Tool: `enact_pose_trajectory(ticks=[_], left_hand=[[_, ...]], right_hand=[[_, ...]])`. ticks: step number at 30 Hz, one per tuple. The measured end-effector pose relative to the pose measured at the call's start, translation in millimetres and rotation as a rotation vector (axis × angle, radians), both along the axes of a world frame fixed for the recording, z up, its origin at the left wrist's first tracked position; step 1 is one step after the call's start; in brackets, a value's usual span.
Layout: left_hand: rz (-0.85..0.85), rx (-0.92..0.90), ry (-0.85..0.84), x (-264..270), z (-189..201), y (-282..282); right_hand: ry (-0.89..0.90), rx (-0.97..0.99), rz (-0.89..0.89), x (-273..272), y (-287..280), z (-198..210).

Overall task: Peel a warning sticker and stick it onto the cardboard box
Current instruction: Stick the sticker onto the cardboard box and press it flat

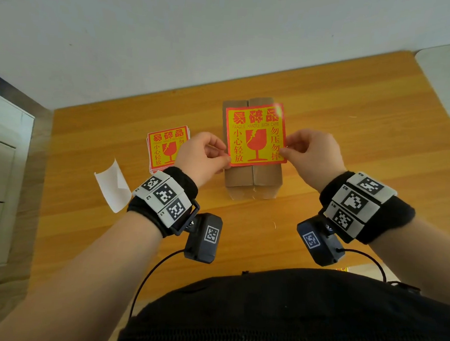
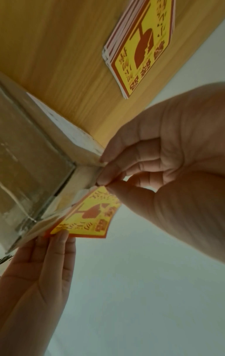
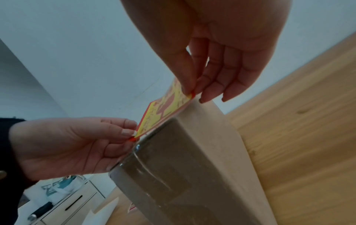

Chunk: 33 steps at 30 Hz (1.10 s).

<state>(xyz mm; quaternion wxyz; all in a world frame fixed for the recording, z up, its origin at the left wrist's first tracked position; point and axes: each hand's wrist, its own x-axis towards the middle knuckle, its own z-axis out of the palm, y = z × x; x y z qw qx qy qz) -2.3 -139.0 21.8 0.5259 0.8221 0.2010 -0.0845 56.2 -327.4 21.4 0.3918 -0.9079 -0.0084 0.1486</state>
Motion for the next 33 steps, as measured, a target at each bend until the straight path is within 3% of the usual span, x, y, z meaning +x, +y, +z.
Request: enact_pose_trajectory(ticks=[10, 33], left_hand=[[0.011, -0.054, 0.056, 4.2, -0.3, 1.3], [-0.024, 0.115, 0.067, 7.3, -1.0, -1.2]], right_hand=[[0.011, -0.037, 0.018, 3.2, 3.9, 3.4], [-0.003, -0.049, 0.006, 1.2, 3.7, 1.4]])
